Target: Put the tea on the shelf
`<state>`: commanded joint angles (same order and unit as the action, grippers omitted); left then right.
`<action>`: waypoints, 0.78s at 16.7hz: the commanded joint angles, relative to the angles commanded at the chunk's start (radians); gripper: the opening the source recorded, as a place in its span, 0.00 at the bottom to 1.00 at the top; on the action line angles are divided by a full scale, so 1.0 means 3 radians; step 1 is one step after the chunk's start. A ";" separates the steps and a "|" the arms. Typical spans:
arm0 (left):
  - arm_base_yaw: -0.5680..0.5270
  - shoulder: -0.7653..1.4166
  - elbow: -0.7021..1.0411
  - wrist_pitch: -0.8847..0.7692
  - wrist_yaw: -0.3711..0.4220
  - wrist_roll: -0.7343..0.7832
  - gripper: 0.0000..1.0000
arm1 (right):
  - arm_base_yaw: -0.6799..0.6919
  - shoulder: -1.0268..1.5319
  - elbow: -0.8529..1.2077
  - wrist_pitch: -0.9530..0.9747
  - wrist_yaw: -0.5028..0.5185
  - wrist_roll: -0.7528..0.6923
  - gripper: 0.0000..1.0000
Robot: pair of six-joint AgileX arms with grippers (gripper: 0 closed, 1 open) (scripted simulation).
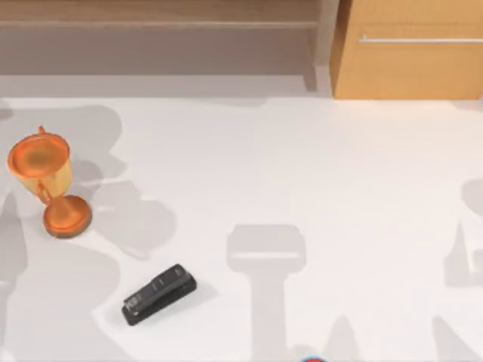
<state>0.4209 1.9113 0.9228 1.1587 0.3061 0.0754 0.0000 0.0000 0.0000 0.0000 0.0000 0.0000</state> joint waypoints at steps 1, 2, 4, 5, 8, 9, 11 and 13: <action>-0.0104 -0.0048 0.0094 -0.0132 -0.0133 -0.0013 0.00 | 0.0000 0.0000 0.0000 0.0000 0.0000 0.0000 1.00; -0.0221 -0.0090 0.0187 -0.0277 -0.0265 -0.0029 0.00 | 0.0000 0.0000 0.0000 0.0000 0.0000 0.0000 1.00; -0.0488 -0.0155 0.0369 -0.0603 -0.0526 -0.0066 0.00 | 0.0000 0.0000 0.0000 0.0000 0.0000 0.0000 1.00; -0.0634 -0.0180 0.0456 -0.0779 -0.0651 -0.0086 0.00 | 0.0000 0.0000 0.0000 0.0000 0.0000 0.0000 1.00; -0.1099 -0.0236 0.0702 -0.1331 -0.0994 -0.0150 0.00 | 0.0000 0.0000 0.0000 0.0000 0.0000 0.0000 1.00; -0.1255 -0.0251 0.0778 -0.1516 -0.1095 -0.0171 0.00 | 0.0000 0.0000 0.0000 0.0000 0.0000 0.0000 1.00; -0.1553 -0.0284 0.0923 -0.1873 -0.1270 -0.0210 0.00 | 0.0000 0.0000 0.0000 0.0000 0.0000 0.0000 1.00; -0.1809 -0.0322 0.1053 -0.2183 -0.1408 -0.0244 0.00 | 0.0000 0.0000 0.0000 0.0000 0.0000 0.0000 1.00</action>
<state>-0.1218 1.8146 1.2387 0.5038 -0.1162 0.0022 0.0000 0.0000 0.0000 0.0000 0.0000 0.0000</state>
